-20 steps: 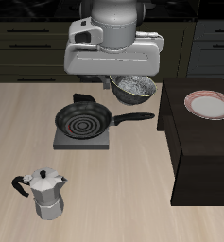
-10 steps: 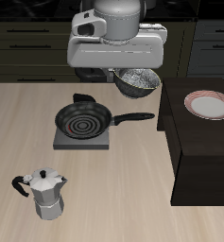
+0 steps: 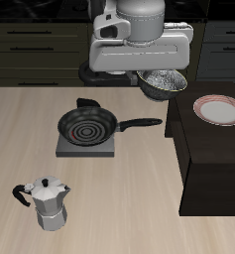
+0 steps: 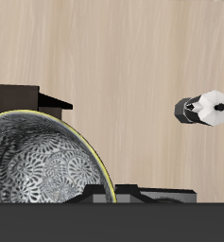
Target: Place the bowl on the plate
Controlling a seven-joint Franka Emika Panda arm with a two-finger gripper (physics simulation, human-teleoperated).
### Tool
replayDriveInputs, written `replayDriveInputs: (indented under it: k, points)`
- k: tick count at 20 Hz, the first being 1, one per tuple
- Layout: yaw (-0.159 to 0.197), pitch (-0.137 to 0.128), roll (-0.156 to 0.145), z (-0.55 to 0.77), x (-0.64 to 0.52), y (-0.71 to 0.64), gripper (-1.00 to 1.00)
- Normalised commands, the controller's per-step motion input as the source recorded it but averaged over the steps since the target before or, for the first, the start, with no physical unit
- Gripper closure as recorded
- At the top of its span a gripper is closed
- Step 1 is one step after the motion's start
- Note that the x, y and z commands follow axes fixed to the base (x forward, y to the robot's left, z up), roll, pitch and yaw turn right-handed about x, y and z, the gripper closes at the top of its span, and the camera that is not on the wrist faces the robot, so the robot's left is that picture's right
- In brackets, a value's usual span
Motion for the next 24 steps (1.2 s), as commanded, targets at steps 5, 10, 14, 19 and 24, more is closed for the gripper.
replayDriveInputs:
  k: [5, 10, 14, 19, 24]
  points:
    - [0.024, 0.019, 0.035, -0.13, -0.1, 0.35, 1.0]
    - [0.042, 0.011, 0.01, -0.13, -0.15, 0.23, 1.0]
    - [0.051, 0.029, 0.013, -0.18, -0.18, 0.25, 1.0]
    - [0.022, -0.007, 0.02, -0.04, -0.22, 0.26, 1.0]
    - [0.03, -0.003, 0.025, -0.06, -0.22, 0.23, 1.0]
